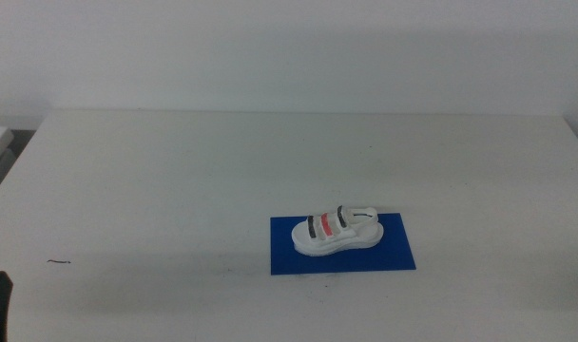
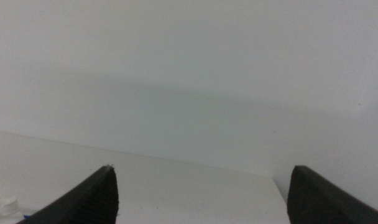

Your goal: Use one arm to grab the shoe from the table and place it on the mat.

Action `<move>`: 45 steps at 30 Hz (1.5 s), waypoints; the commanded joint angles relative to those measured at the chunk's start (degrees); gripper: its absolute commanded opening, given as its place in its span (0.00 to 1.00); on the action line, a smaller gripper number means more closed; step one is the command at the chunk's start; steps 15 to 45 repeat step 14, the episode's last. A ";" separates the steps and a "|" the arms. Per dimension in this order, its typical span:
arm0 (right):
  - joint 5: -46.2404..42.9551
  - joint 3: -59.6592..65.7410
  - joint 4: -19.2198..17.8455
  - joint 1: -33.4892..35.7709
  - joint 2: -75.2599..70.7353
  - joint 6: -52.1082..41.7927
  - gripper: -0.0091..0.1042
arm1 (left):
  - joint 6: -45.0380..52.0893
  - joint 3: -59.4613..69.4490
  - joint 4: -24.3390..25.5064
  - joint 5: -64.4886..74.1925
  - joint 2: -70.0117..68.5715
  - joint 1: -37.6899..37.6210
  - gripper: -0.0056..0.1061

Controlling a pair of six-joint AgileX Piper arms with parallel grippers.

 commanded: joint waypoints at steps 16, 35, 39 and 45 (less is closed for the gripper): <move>0.80 0.22 0.95 -0.38 -0.29 0.53 0.90 | -0.08 0.02 -0.23 -0.70 0.28 -0.01 0.89; 0.80 0.22 0.95 -0.38 -0.29 0.53 0.90 | -0.08 0.02 -0.23 -0.70 0.28 -0.01 0.89; 0.80 0.22 0.95 -0.38 -0.29 0.53 0.90 | -0.08 0.02 -0.23 -0.70 0.28 -0.01 0.89; 0.80 0.22 0.95 -0.38 -0.29 0.53 0.90 | -0.08 0.02 -0.23 -0.70 0.28 -0.01 0.89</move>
